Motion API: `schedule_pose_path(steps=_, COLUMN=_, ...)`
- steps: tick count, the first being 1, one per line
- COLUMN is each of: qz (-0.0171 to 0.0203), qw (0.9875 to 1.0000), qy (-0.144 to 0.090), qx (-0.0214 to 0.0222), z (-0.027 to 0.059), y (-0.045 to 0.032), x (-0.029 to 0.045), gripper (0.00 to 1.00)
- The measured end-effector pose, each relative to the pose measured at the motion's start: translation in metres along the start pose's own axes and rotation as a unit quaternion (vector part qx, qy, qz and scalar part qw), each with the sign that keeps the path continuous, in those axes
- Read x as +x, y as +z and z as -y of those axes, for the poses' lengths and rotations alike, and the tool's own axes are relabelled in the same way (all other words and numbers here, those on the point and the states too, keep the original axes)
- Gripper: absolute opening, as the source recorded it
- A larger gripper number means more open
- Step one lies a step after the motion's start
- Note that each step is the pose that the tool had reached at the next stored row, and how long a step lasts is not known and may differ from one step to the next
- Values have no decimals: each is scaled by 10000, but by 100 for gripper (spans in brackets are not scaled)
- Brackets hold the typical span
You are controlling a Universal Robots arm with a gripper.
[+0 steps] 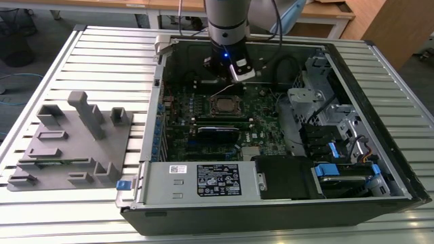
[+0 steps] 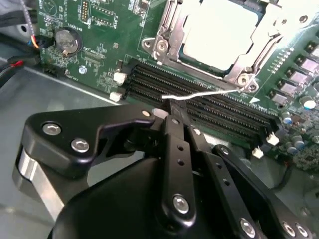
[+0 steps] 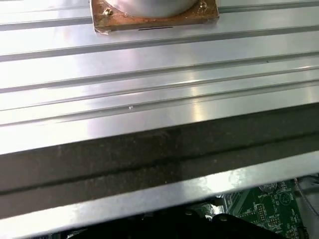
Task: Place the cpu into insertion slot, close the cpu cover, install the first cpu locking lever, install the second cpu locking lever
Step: 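Install the first cpu locking lever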
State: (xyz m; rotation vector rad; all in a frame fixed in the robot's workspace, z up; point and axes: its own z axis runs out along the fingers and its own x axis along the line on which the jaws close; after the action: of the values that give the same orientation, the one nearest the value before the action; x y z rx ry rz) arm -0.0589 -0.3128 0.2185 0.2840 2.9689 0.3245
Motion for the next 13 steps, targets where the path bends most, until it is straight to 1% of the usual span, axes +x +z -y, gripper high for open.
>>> schedule_pose_path(steps=5, qz=-4, qw=10000, qy=3, qx=-20, z=-17, y=-71, x=-9, gripper=10)
schedule_pose_path(steps=9, qz=-7, qw=10000, qy=6, qx=-39, z=-10, y=-83, x=-12, gripper=10)
schedule_pose_path(steps=13, qz=-1, qw=10000, qy=7, qx=-58, z=28, y=-92, x=-13, gripper=10)
